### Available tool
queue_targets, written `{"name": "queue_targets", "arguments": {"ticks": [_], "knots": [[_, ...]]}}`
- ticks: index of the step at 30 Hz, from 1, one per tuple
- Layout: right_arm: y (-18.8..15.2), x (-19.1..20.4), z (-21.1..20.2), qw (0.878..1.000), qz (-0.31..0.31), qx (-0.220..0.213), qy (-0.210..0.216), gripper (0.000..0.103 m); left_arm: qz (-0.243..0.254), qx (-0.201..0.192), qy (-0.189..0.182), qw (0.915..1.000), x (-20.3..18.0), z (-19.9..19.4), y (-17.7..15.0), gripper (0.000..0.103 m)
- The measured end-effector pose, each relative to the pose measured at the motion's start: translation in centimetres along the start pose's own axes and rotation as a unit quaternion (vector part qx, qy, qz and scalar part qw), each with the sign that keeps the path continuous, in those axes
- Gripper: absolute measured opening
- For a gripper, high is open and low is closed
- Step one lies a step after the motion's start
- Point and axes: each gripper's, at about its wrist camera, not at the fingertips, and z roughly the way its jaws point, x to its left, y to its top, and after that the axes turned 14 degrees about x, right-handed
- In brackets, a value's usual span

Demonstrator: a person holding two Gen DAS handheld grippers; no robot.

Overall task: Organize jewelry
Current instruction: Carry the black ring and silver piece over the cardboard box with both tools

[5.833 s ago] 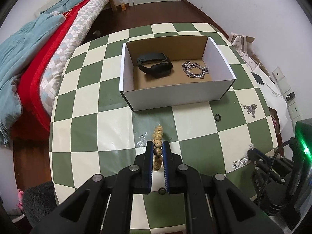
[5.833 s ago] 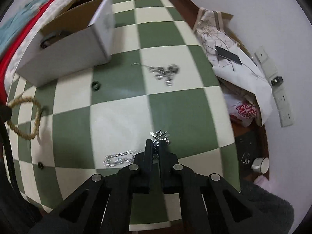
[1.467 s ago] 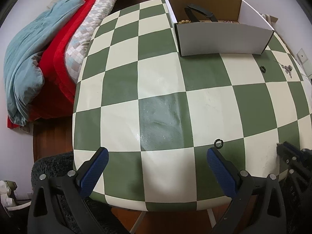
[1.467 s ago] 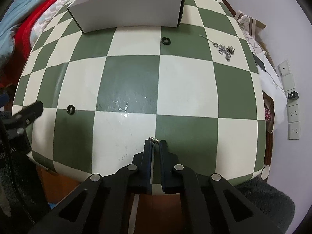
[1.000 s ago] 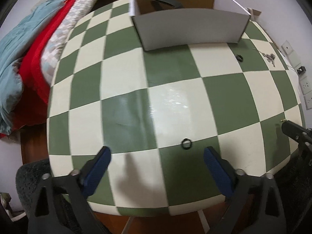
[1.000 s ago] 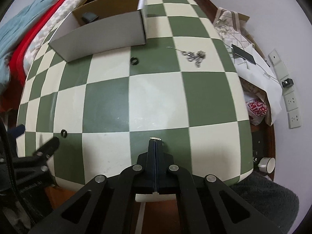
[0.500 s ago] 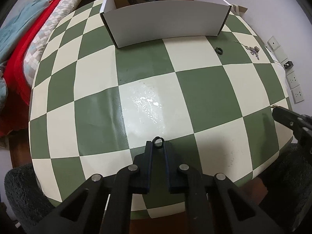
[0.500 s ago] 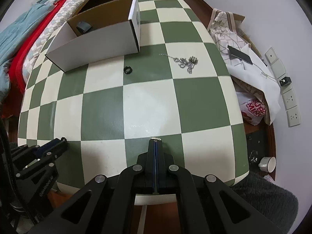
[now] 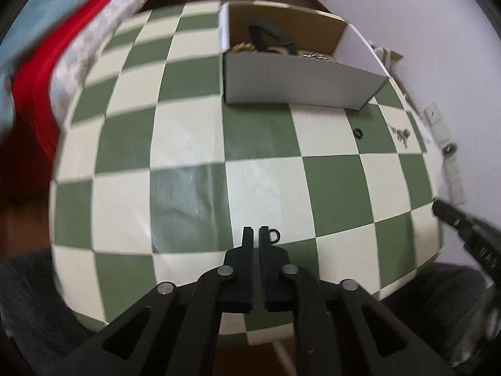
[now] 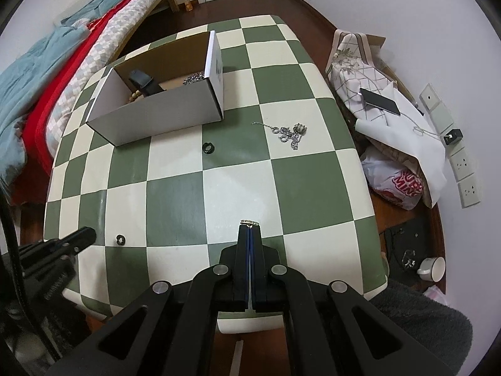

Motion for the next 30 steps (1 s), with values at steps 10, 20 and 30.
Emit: {"name": "queue_targets", "arguments": {"ticks": [10, 20, 30], "knots": [[-0.1, -0.5, 0.9, 1.0, 0.009, 0.008, 0.009, 0.0, -0.005, 0.022, 0.025, 0.9994, -0.5, 3.2, -0.2, 0.062], [0.4, -0.7, 1.6, 1.0, 0.014, 0.014, 0.009, 0.0, 0.065, -0.008, 0.083, 0.9944, -4.8, 4.7, -0.9, 0.045], [0.7, -0.2, 1.7, 1.0, 0.011, 0.013, 0.007, 0.0, 0.091, -0.025, 0.094, 0.9911, -6.3, 4.3, -1.3, 0.01]]}}
